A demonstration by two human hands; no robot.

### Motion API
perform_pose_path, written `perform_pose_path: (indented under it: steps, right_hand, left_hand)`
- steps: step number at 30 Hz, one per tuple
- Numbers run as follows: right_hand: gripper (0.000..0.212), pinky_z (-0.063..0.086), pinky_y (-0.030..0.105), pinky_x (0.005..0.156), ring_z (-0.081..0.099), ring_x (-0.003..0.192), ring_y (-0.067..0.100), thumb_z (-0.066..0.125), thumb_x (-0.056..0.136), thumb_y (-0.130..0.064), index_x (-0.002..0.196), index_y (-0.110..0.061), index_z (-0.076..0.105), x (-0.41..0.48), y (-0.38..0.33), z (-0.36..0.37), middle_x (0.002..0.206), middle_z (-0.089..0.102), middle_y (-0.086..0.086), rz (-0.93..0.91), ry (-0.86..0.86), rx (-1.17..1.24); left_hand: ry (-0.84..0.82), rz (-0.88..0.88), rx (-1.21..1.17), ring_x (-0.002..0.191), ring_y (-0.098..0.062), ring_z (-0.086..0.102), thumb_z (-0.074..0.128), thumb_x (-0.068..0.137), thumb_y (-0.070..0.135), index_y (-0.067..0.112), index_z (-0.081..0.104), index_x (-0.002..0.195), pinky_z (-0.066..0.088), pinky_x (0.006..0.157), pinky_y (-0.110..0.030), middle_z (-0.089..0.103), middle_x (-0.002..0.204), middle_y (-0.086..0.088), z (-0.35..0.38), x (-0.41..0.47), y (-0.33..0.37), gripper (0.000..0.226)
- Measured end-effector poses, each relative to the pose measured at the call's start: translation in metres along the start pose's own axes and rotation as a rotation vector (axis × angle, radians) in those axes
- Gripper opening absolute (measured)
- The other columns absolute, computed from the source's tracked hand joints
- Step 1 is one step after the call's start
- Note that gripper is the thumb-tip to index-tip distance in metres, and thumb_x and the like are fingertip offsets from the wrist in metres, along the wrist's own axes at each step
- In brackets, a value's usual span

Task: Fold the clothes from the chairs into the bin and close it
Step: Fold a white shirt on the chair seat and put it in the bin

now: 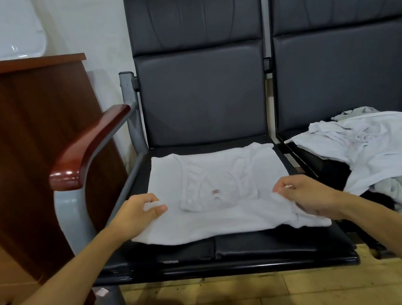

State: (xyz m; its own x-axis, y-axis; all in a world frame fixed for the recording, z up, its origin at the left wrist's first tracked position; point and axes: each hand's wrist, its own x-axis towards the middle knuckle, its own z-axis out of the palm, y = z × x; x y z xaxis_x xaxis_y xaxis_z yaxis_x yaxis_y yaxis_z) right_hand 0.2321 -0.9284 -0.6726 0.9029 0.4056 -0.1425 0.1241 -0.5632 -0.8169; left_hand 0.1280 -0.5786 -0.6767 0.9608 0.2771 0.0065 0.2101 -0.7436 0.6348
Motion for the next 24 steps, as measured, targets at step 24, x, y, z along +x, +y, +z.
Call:
perform_pose_path:
  steps: [24]
  right_hand:
    - [0.036, 0.044, 0.026, 0.063, 0.057, 0.087, 0.021, 0.041, 0.084, 0.005, 0.091, -0.017, 0.069, 0.063, -0.041, -0.035, 0.092, 0.064, 0.003, 0.01, 0.594, 0.417]
  left_hand:
    - [0.481, -0.029, -0.474, 0.095, -0.02, 0.059, 0.048, 0.1, 0.027, 0.025, 0.06, 0.109, 0.048, 0.08, -0.034, 0.063, 0.102, -0.001, -0.006, 0.081, 0.031, 0.015]
